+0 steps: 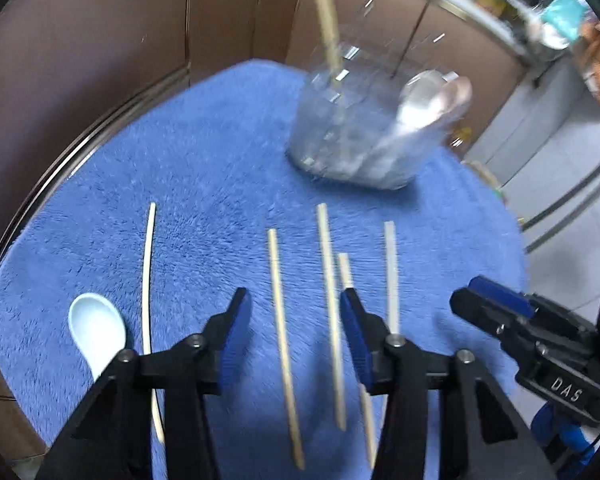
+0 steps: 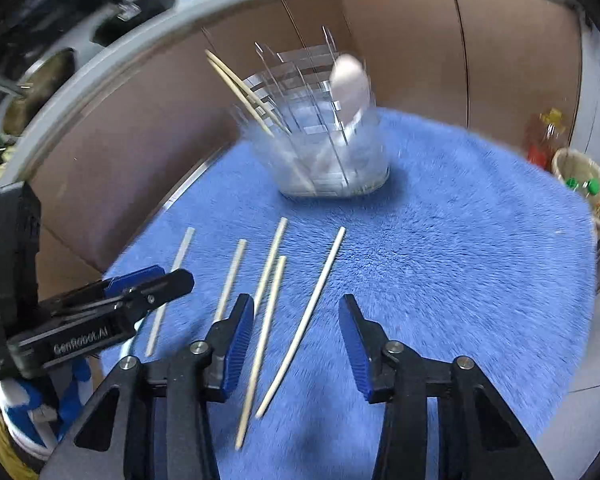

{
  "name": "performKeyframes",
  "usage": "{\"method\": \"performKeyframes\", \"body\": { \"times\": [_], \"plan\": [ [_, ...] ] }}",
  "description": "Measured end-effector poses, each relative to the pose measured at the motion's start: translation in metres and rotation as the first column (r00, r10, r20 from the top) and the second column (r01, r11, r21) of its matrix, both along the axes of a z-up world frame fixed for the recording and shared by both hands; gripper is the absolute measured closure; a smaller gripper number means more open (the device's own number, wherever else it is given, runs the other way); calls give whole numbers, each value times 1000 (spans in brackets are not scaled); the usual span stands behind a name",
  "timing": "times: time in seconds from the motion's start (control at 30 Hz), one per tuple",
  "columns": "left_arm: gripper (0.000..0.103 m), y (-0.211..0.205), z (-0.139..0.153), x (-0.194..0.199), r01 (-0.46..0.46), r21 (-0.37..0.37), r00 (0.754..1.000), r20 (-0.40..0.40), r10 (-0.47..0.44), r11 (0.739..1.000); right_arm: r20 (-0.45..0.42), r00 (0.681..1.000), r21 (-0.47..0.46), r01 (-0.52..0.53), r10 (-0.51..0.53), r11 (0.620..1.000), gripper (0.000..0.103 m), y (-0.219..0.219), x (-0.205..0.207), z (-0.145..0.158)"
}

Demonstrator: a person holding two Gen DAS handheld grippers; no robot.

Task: Organize utensils
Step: 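Close the left tool on a chopstick while the right tool grips another chopstick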

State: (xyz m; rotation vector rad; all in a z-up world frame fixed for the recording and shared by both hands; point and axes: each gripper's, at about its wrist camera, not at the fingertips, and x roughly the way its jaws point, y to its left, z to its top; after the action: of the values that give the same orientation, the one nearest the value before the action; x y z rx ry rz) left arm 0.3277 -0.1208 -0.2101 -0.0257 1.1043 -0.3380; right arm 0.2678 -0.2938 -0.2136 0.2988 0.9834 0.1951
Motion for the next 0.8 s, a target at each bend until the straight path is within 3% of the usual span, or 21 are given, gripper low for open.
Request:
{"method": "performKeyframes", "body": {
  "times": [0.27,0.37,0.43,0.53,0.6,0.67,0.8],
  "plan": [
    [70,-1,-32,39,-15,53,996,-90,20,998,-139,990,-76,14,-24,997,73,10,67,-41],
    [78,-5,-41,46,-4,63,993,-119,11,998,-172,985,-99,10,-27,995,75,13,79,-52],
    [80,-9,-41,48,2,87,994,-108,8,996,-174,984,-120,8,-29,993,77,16,83,-53],
    [92,-17,-41,48,8,115,995,-101,4,993,-171,985,-161,-14,-14,987,79,23,83,-54],
    [97,-20,-42,48,8,113,995,-100,3,994,-167,986,-170,-23,-6,985,87,26,82,-56],
    [98,-20,-41,47,0,99,995,-99,9,995,-170,985,-148,-23,-2,989,94,24,81,-55],
    [98,-13,-33,38,-25,68,997,-72,30,997,-158,987,-122,-27,7,992,96,18,74,-51]
  ]
}}
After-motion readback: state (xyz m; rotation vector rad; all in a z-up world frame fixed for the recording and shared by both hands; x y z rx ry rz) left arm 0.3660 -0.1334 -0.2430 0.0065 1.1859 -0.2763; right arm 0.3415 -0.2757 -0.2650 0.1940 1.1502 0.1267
